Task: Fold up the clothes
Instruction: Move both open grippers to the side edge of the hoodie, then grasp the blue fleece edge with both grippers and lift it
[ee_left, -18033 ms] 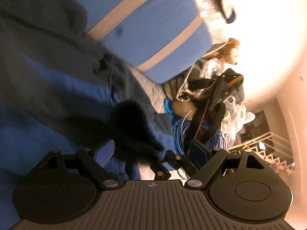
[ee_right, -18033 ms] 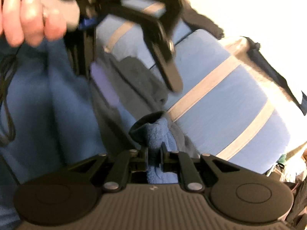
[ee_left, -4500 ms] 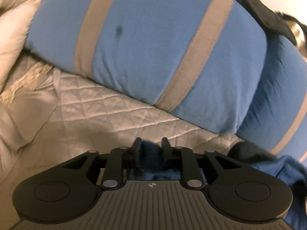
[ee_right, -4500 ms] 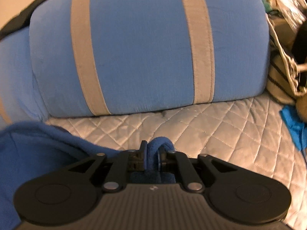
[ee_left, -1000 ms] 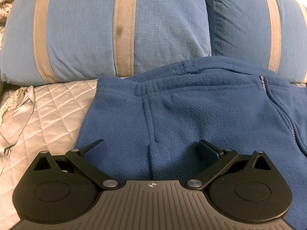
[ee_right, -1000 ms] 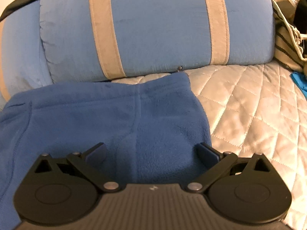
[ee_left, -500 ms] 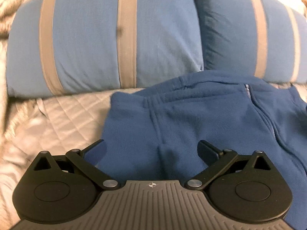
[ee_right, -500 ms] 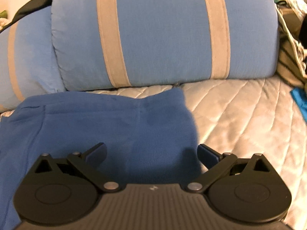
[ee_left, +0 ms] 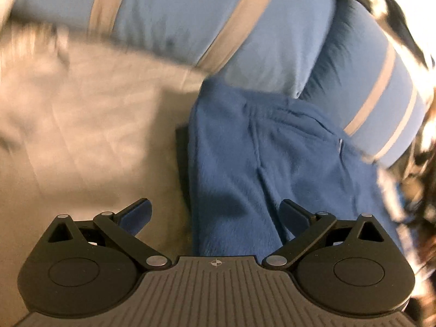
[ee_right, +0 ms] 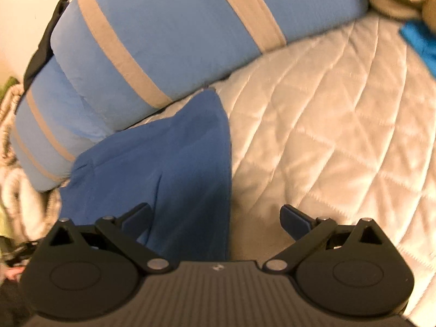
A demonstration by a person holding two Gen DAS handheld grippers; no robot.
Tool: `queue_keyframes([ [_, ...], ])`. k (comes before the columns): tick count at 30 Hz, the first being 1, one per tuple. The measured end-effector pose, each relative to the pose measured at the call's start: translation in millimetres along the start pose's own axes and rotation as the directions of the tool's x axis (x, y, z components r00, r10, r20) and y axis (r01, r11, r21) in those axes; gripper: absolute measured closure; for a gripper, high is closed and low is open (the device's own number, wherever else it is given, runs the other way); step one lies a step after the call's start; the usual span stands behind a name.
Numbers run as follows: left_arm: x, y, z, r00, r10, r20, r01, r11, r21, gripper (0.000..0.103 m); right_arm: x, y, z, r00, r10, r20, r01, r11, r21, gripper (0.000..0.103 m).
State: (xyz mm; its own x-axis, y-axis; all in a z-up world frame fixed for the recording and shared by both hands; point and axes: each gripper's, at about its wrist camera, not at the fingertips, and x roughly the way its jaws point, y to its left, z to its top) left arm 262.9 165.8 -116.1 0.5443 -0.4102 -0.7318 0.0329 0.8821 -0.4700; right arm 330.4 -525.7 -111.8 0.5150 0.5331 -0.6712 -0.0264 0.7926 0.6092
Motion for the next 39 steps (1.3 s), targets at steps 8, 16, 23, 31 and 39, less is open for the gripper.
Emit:
queue_keyframes([
  [8, 19.1, 45.1, 3.5, 0.975, -0.223, -0.004, 0.217, 0.951, -0.223, 0.001, 13.2, -20.2, -7.0, 0.989, 0.146, -0.04, -0.142, 0.986, 0.092, 0.001],
  [16, 36.3, 48.4, 13.7, 0.924, -0.38, -0.045, 0.358, 0.9, -0.249, 0.001, 27.7, -19.2, 1.3, 0.967, 0.249, -0.057, -0.241, 0.962, 0.125, 0.002],
  [23, 51.0, 35.9, 20.0, 0.909, -0.412, -0.061, 0.388, 0.892, -0.232, 0.002, 43.9, -8.3, 6.9, 0.955, 0.281, -0.095, -0.273, 0.958, 0.09, 0.002],
  [31, 50.9, 30.3, 18.6, 0.927, -0.369, -0.063, 0.344, 0.906, -0.244, 0.007, 68.5, 7.6, 4.6, 0.933, 0.333, -0.137, -0.331, 0.943, 0.038, 0.008],
  [39, 48.5, 25.9, 12.6, 0.966, -0.252, -0.065, 0.225, 0.934, -0.276, 0.054, 71.7, 16.1, -0.4, 0.968, 0.212, -0.131, -0.206, 0.977, 0.058, 0.053],
])
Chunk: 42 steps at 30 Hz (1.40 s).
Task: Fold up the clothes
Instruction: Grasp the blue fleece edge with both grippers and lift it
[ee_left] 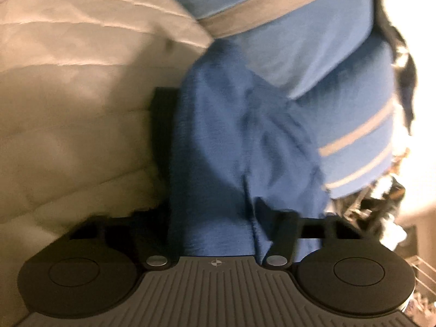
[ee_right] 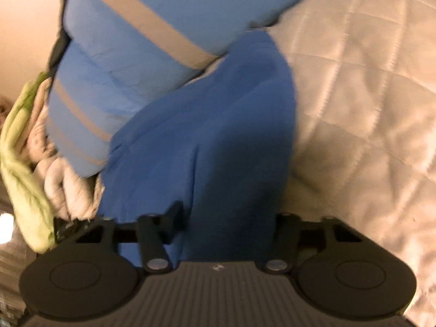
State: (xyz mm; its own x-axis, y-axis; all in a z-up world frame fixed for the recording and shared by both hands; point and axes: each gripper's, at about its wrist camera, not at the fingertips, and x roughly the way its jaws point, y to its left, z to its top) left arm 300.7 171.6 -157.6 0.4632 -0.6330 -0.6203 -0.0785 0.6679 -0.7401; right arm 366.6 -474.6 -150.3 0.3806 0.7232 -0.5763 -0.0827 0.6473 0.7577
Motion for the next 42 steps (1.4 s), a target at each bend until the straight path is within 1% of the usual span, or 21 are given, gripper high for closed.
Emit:
queue_keyframes([
  [1, -1.4, -1.2, -1.8, 1.0, 0.022, 0.009, -0.022, 1.0, 0.005, 0.064, 0.3, 6.6, -2.4, 0.999, -0.042, 0.007, 0.043, 0.999, -0.029, 0.059],
  [2, -2.6, -5.5, -4.5, 0.998, 0.054, 0.021, -0.055, 0.998, 0.03, 0.065, 0.9, 14.6, -5.1, 0.996, -0.089, 0.016, 0.089, 0.994, -0.065, 0.06],
  [3, -3.4, -11.3, -7.8, 0.996, 0.082, 0.035, -0.084, 0.995, 0.061, 0.067, 3.0, 28.8, -9.2, 0.988, -0.151, 0.029, 0.153, 0.98, -0.124, 0.061],
  [5, -4.2, -25.3, -13.9, 0.986, 0.149, 0.067, -0.157, 0.979, 0.127, 0.07, 9.1, 56.2, -16.3, 0.961, -0.269, 0.06, 0.276, 0.937, -0.216, 0.063],
  [7, -3.8, -43.3, -21.3, 0.967, 0.228, 0.111, -0.246, 0.95, 0.191, 0.073, 12.3, 72.3, -20.3, 0.939, -0.334, 0.083, 0.344, 0.904, -0.255, 0.064],
  [9, -1.9, -60.1, -28.4, 0.941, 0.301, 0.155, -0.332, 0.91, 0.248, 0.075, 13.5, 85.9, -26.1, 0.916, -0.384, 0.115, 0.4, 0.87, -0.287, 0.066],
  [12, 2.2, -85.1, -38.6, 0.89, 0.4, 0.218, -0.452, 0.833, 0.319, 0.077, 13.1, 105.7, -36.1, 0.88, -0.442, 0.174, 0.475, 0.815, -0.331, 0.068],
  [15, 0.3, -104.8, -45.3, 0.854, 0.446, 0.267, -0.517, 0.779, 0.354, 0.078, 7.6, 128.1, -47.7, 0.84, -0.484, 0.246, 0.543, 0.75, -0.378, 0.07],
  [16, -2.1, -110.7, -47.4, 0.846, 0.452, 0.282, -0.53, 0.766, 0.363, 0.078, 5.0, 135.7, -50.3, 0.828, -0.493, 0.268, 0.561, 0.729, -0.391, 0.071],
  [17, -6.1, -115.5, -49.4, 0.843, 0.45, 0.295, -0.535, 0.759, 0.371, 0.078, 1.5, 141.1, -51.5, 0.819, -0.497, 0.286, 0.573, 0.715, -0.4, 0.071],
  [18, -11.5, -120.1, -50.8, 0.842, 0.444, 0.306, -0.536, 0.756, 0.376, 0.079, -2.8, 147.9, -53.6, 0.813, -0.497, 0.303, 0.582, 0.702, -0.41, 0.072],
  [19, -17.9, -124.1, -50.8, 0.845, 0.433, 0.315, -0.53, 0.759, 0.379, 0.079, -6.2, 155.6, -55.4, 0.808, -0.495, 0.321, 0.59, 0.692, -0.416, 0.073],
  [21, -28.9, -131.2, -49.9, 0.851, 0.412, 0.326, -0.517, 0.766, 0.383, 0.079, -14.5, 167.7, -57.6, 0.804, -0.481, 0.349, 0.593, 0.688, -0.417, 0.073],
  [23, -35.3, -141.4, -50.4, 0.854, 0.394, 0.34, -0.509, 0.77, 0.386, 0.079, -25.5, 176.4, -57.7, 0.81, -0.453, 0.372, 0.581, 0.703, -0.409, 0.073],
  [25, -41.9, -151.2, -53.1, 0.853, 0.38, 0.357, -0.508, 0.763, 0.4, 0.079, -35.0, 184.4, -58.2, 0.814, -0.429, 0.392, 0.571, 0.714, -0.406, 0.073],
  [28, -52.5, -163.6, -56.8, 0.844, 0.371, 0.388, -0.52, 0.744, 0.42, 0.08, -45.6, 196.6, -58.1, 0.815, -0.399, 0.42, 0.562, 0.72, -0.407, 0.074],
  [29, -56.6, -166.8, -57.8, 0.841, 0.367, 0.397, -0.523, 0.739, 0.424, 0.08, -43.1, 202.1, -56.3, 0.815, -0.392, 0.427, 0.559, 0.726, -0.401, 0.074],
  [33, -73.2, -175.0, -55.0, 0.836, 0.355, 0.418, -0.525, 0.738, 0.424, 0.08, -51.8, 214.0, -53.6, 0.824, -0.355, 0.442, 0.531, 0.757, -0.381, 0.074],
  [36, -82.8, -180.2, -56.0, 0.829, 0.351, 0.437, -0.532, 0.736, 0.418, 0.08, -55.4, 220.6, -54.4, 0.831, -0.331, 0.448, 0.514, 0.766, -0.386, 0.074],
  [42, -103.1, -187.0, -56.9, 0.809, 0.353, 0.469, -0.555, 0.723, 0.413, 0.08, -52.7, 237.7, -55.3, 0.845, -0.294, 0.446, 0.48, 0.783, -0.394, 0.075],
])
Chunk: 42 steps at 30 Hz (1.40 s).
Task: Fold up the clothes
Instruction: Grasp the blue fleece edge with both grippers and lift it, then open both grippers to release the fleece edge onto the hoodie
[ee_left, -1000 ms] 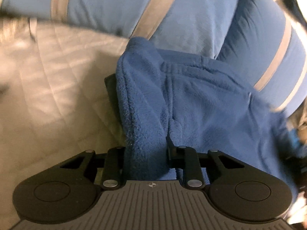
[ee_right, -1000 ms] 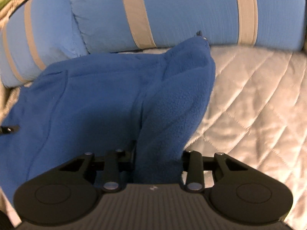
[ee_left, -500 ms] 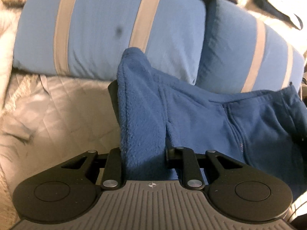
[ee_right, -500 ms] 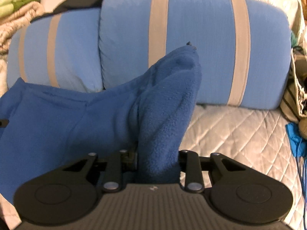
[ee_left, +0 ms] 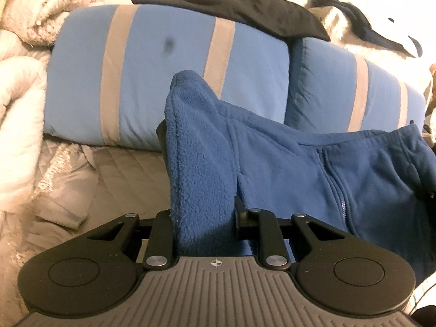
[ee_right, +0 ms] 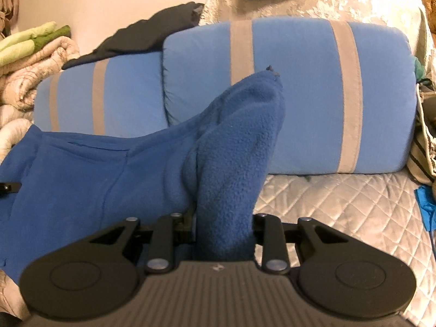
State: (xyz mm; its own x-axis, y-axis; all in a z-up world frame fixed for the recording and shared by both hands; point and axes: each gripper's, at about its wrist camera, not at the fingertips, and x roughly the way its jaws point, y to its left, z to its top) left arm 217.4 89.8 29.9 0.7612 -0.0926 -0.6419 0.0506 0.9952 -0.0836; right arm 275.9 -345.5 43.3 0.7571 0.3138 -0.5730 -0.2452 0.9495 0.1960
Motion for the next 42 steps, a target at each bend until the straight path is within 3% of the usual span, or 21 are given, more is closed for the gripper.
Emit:
queue_keyframes([
  [13, -34.3, 52.2, 26.6, 0.993, 0.107, 0.046, -0.108, 0.994, 0.021, 0.08, 17.9, 68.1, 17.3, 0.995, 0.102, 0.021, -0.101, 0.994, -0.042, 0.075],
  [20, -60.8, 88.7, 51.6, 0.969, 0.231, 0.083, -0.235, 0.971, 0.051, 0.078, 39.8, 129.8, 33.6, 0.984, 0.179, 0.006, -0.177, 0.978, -0.108, 0.073],
  [21, -56.0, 95.6, 52.5, 0.963, 0.255, 0.082, -0.26, 0.964, 0.057, 0.073, 46.4, 139.3, 34.1, 0.984, 0.181, -0.004, -0.18, 0.976, -0.123, 0.068],
  [22, -51.2, 102.5, 53.5, 0.957, 0.28, 0.08, -0.285, 0.956, 0.063, 0.066, 59.3, 149.6, 32.9, 0.987, 0.162, -0.022, -0.163, 0.976, -0.145, 0.042],
  [23, -41.6, 109.8, 52.8, 0.945, 0.319, 0.073, -0.324, 0.944, 0.069, 0.062, 73.9, 158.7, 29.8, 0.992, 0.117, -0.037, -0.121, 0.976, -0.179, 0.032],
  [24, -25.4, 117.6, 50.1, 0.925, 0.376, 0.058, -0.379, 0.922, 0.076, 0.051, 91.5, 168.2, 24.3, 0.997, 0.046, -0.055, -0.057, 0.971, -0.233, 0.005],
  [25, -10.2, 123.6, 46.3, 0.897, 0.439, 0.049, -0.442, 0.893, 0.086, 0.037, 107.5, 177.1, 18.0, 0.998, -0.04, -0.051, 0.024, 0.957, -0.289, 0.0],
  [27, 12.0, 129.0, 31.4, 0.816, 0.572, 0.083, -0.578, 0.809, 0.105, 0.028, 123.1, 186.1, 4.7, 0.99, -0.139, -0.017, 0.123, 0.926, -0.358, 0.0],
  [28, 18.2, 131.0, 23.1, 0.797, 0.597, 0.097, -0.604, 0.791, 0.099, 0.027, 125.2, 185.9, -1.3, 0.989, -0.148, -0.019, 0.131, 0.925, -0.356, 0.0],
  [31, 28.5, 137.9, 2.6, 0.811, 0.579, 0.084, -0.584, 0.809, 0.06, 0.027, 119.5, 173.9, -18.0, 0.994, -0.099, -0.052, 0.078, 0.947, -0.313, 0.0],
  [35, 32.2, 141.6, -21.0, 0.881, 0.469, 0.068, -0.472, 0.881, 0.041, 0.027, 103.3, 155.0, -36.5, 0.996, -0.055, -0.068, 0.027, 0.936, -0.352, 0.0],
  [39, 35.3, 143.2, -30.7, 0.92, 0.382, 0.087, -0.385, 0.923, 0.024, 0.026, 87.0, 125.4, -43.0, 0.996, -0.02, -0.089, -0.007, 0.958, -0.288, 0.0],
  [42, 44.9, 152.7, -26.9, 0.938, 0.334, 0.089, -0.334, 0.943, -0.017, 0.025, 72.9, 100.3, -54.7, 0.995, -0.007, -0.102, -0.012, 0.981, -0.194, 0.0],
])
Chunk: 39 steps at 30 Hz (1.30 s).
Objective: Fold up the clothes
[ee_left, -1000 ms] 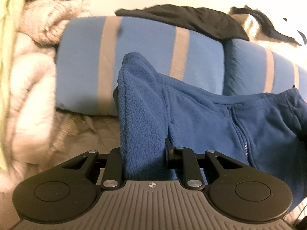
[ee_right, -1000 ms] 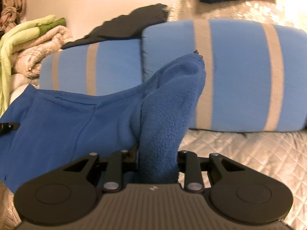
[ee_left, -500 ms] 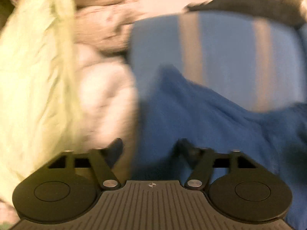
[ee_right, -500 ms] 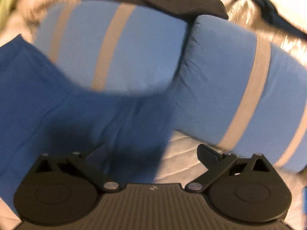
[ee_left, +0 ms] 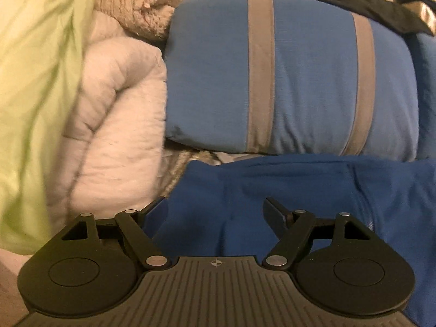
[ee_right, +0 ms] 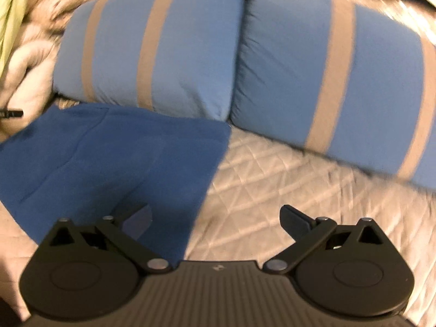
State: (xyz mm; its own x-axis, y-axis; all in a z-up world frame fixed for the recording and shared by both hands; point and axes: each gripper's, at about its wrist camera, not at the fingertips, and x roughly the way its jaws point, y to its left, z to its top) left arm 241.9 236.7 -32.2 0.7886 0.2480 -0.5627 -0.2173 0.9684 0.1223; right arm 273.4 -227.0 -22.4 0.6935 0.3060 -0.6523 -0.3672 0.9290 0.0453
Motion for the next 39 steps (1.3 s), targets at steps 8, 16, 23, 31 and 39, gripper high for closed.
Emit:
queue_keyframes([
  [8, 56.7, 7.3, -9.7, 0.999, -0.023, -0.042, 0.018, 0.994, -0.112, 0.02, -8.7, -21.5, -37.5, 0.995, -0.095, 0.036, 0.087, 0.98, 0.179, 0.0],
  [16, 111.5, 10.8, -33.2, 0.981, -0.098, -0.167, 0.082, 0.992, -0.099, 0.0, 18.1, -22.8, -60.9, 0.991, -0.13, -0.023, 0.132, 0.973, 0.189, 0.0],
  [23, 107.4, -0.4, -30.2, 0.981, -0.036, -0.191, 0.028, 0.999, -0.044, 0.0, 27.5, -27.1, -65.5, 0.979, -0.173, -0.105, 0.191, 0.96, 0.206, 0.0],
  [31, 56.9, -55.9, -32.7, 0.985, 0.159, -0.069, -0.138, 0.961, 0.24, 0.0, 34.2, -32.8, -73.9, 0.937, -0.292, -0.192, 0.324, 0.932, 0.163, 0.0],
  [39, 11.3, -105.0, -9.9, 0.986, -0.16, -0.046, 0.163, 0.983, 0.083, 0.0, 41.9, -51.0, -87.4, 0.913, -0.28, -0.295, 0.357, 0.899, 0.254, 0.0],
])
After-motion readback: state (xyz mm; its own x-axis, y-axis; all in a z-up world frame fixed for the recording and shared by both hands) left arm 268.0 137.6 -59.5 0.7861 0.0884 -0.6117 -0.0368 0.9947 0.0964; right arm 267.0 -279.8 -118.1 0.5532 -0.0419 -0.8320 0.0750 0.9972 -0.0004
